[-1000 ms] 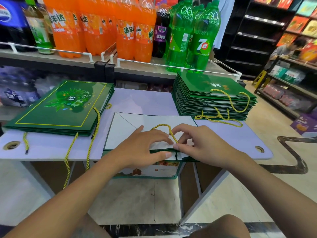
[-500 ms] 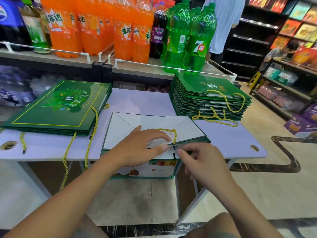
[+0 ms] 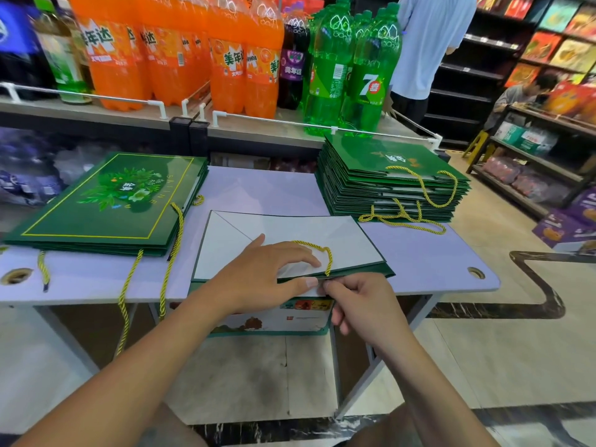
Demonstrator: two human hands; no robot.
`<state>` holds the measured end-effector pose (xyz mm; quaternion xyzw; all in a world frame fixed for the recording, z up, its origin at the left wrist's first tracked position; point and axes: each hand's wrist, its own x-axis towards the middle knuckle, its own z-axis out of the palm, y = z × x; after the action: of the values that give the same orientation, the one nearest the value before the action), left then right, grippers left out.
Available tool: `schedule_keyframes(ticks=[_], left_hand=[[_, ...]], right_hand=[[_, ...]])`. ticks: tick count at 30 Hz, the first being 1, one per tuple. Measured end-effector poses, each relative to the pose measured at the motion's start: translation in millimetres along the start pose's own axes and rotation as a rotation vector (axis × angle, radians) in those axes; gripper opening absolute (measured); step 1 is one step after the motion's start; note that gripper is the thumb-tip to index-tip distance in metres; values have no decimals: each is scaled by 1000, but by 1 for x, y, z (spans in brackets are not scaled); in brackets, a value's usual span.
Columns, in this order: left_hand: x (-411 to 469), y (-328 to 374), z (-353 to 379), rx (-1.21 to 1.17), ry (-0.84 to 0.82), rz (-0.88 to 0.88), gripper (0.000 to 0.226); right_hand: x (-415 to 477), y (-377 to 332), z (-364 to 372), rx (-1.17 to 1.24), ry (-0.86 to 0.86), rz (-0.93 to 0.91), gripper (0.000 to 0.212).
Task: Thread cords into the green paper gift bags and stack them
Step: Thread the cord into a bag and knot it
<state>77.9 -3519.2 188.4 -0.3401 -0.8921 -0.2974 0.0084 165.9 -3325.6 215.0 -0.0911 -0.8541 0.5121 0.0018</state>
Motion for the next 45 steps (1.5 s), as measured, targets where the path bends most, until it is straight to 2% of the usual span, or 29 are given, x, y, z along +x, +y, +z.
schedule_keyframes(ticks=[6,9,12,16,21,25,29,32,35,37,40,43,45], left_hand=[[-1,0,0,15,10,14,49],[-1,1,1,18,10,18,45],[-1,1,2,25,8,31,56],[-1,1,2,21,18,37,55],[-1,1,2,25,15,41,53],[-2,2,2,36,26,47,49],[-2,2,2,52,20,60,46],[-1,2,0,66,39,72,49],[-1,5,-4,29,111,117,37],[-3,6,-8,61,232,155,28],[-11,4,-16,252,340,42,46],[-26,-2,-18,388,180,-236,83],[-32,-7,-14,415,67,-336,94]], right_hand=[[-7,1,9,-25,72,-54,27],[-5,3,8,165,22,66,23],[-5,6,5,318,-33,171,20],[-7,5,9,98,24,60,22],[-7,0,6,74,21,79,27],[-14,6,17,-305,139,-47,26],[-16,7,21,-129,44,-32,30],[-18,7,13,-195,-28,-78,36],[-15,-2,-5,-326,64,-157,50],[-4,-17,-20,-318,158,-236,48],[27,-40,-27,-466,178,-294,34],[61,-43,-11,-852,75,-204,35],[81,-36,5,-942,-15,-237,30]])
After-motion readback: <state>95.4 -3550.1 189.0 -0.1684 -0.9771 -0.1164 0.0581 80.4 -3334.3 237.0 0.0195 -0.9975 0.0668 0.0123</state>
